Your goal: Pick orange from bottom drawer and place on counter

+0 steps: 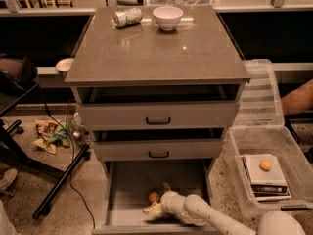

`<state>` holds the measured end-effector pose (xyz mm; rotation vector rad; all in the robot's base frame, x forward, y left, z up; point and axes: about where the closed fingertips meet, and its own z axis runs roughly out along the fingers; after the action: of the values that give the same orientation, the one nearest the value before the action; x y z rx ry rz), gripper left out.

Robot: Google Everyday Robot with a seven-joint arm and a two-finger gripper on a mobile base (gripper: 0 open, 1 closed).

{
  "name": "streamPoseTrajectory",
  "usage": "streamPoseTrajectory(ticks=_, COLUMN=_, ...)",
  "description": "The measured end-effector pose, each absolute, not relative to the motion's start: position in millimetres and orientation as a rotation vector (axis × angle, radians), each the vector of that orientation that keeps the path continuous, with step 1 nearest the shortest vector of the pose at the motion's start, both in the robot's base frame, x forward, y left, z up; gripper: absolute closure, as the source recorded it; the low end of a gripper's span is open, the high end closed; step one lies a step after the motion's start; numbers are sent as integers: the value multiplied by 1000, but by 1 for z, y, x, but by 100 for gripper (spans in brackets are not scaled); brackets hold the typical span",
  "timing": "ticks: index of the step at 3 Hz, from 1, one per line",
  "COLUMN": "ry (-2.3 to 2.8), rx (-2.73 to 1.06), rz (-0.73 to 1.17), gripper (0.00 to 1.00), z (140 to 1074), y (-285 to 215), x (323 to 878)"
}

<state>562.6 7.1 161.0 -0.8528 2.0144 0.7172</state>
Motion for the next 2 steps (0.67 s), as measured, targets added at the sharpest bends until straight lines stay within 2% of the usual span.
streamPoseTrajectory(ticks=1, ry=2022, rx=-865, rz=719, gripper=0, z=153, y=13, x=567)
streamPoseTrajectory(ticks=2, ry=2034, rx=-879, rz=715, gripper=19, z=147, y=18, x=569)
